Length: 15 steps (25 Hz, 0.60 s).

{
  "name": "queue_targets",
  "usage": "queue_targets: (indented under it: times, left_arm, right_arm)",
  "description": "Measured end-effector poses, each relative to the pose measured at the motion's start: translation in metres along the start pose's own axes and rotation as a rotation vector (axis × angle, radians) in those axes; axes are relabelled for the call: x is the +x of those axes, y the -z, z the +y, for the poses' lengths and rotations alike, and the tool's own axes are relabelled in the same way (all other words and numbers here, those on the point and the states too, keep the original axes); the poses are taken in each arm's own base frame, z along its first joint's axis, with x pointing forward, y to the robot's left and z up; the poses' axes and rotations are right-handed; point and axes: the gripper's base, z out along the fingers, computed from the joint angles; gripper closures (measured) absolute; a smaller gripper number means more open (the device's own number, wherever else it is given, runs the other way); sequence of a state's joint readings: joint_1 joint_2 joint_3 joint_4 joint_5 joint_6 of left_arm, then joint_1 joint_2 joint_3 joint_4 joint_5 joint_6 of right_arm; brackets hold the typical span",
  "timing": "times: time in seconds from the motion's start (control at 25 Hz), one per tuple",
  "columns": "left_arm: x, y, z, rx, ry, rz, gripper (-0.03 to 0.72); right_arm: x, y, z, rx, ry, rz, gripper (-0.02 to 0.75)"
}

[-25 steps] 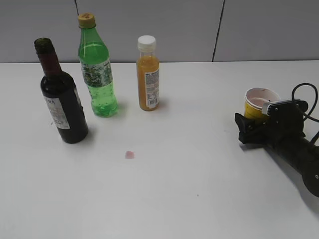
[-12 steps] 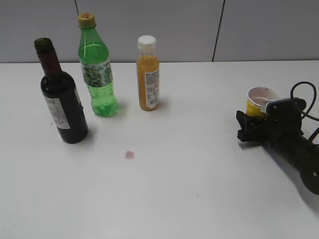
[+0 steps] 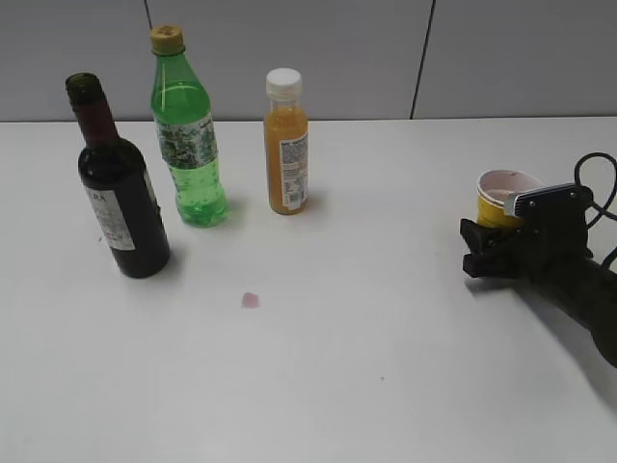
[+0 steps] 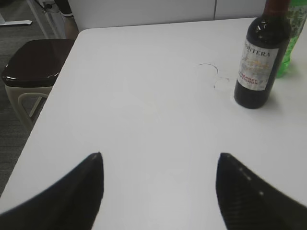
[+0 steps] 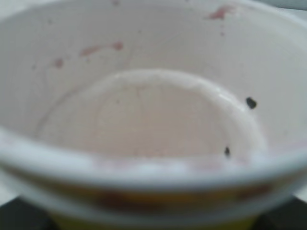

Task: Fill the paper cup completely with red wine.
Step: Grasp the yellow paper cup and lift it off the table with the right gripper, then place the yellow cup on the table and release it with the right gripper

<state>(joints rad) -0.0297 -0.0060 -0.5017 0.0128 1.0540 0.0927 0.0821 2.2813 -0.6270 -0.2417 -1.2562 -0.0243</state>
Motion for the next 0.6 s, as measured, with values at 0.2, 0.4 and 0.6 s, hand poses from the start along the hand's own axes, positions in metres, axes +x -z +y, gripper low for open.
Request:
queue_targets:
  times: [0.2, 0.4, 0.6]
  left_arm:
    - [0.0, 0.0, 0.0, 0.0, 0.0, 0.0, 0.134]
    - [0.0, 0.0, 0.0, 0.0, 0.0, 0.0, 0.134]
    - [0.0, 0.0, 0.0, 0.0, 0.0, 0.0, 0.134]
  right_arm:
    - [-0.024, 0.012, 0.016, -0.172, 0.088, -0.034, 0.299]
    - [-0.032, 0.021, 0.039, -0.444, 0.164, -0.062, 0.299]
    - [-0.031, 0.01, 0.061, -0.691, 0.16, -0.046, 0.299]
